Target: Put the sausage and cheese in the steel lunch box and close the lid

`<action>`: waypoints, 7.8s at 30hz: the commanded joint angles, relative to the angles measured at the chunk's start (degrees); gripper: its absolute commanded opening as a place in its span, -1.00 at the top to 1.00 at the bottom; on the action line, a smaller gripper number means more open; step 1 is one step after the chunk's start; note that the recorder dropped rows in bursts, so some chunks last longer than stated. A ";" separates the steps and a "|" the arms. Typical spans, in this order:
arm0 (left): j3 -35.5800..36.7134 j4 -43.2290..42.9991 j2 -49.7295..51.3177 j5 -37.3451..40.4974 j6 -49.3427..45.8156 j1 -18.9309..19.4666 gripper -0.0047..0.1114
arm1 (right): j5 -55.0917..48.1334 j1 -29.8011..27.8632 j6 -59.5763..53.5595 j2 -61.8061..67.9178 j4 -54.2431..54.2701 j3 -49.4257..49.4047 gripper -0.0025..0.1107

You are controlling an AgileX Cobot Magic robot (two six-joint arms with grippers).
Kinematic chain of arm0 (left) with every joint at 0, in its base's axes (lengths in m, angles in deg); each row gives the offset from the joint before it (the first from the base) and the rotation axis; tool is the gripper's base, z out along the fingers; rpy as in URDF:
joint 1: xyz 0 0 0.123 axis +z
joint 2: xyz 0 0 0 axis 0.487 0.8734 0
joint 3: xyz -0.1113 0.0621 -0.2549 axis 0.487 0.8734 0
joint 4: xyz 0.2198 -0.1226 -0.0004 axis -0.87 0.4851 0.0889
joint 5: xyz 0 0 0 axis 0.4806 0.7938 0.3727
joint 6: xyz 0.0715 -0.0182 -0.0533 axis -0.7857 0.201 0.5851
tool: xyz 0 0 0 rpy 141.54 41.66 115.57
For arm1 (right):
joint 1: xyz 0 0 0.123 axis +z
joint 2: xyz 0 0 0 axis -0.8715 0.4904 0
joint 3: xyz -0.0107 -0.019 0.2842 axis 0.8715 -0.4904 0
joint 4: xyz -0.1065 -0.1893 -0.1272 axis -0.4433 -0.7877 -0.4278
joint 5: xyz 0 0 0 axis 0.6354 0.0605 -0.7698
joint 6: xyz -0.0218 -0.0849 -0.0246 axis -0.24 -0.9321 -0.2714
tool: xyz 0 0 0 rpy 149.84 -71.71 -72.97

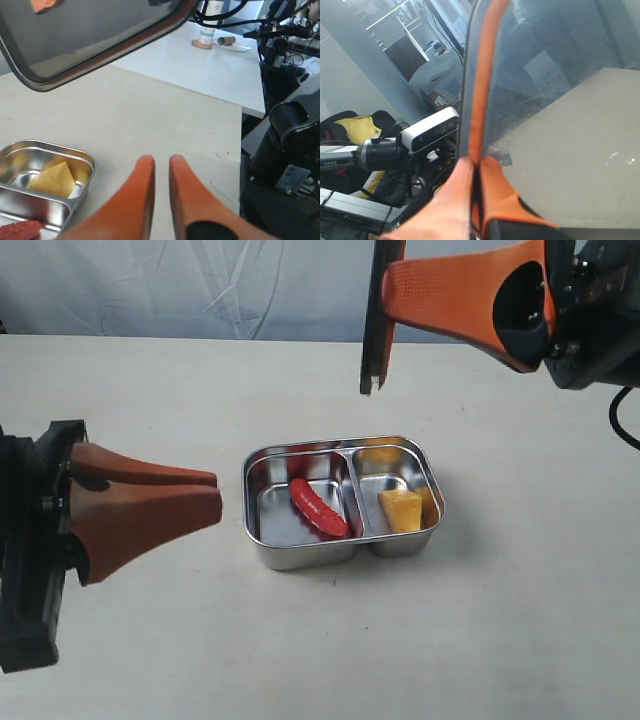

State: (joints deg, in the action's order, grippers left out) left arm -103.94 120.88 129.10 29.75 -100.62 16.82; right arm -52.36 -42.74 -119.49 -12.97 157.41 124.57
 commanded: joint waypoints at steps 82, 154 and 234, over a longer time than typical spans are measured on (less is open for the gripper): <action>-24.18 1.04 9.83 -51.60 -13.68 -31.26 0.36 | 17.82 17.35 23.26 -0.59 0.93 11.87 0.97; -23.57 -3.67 12.79 -68.92 -13.68 -31.26 0.92 | 29.28 17.45 69.17 -8.24 -46.15 11.67 0.97; -6.82 1.04 12.79 -78.54 14.36 -31.26 0.92 | 28.93 17.45 68.92 -8.43 -74.40 11.90 0.97</action>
State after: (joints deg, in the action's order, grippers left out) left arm -111.58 121.61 141.71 -49.22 -88.89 -14.43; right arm -25.99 -25.08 -47.17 -21.16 80.05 136.32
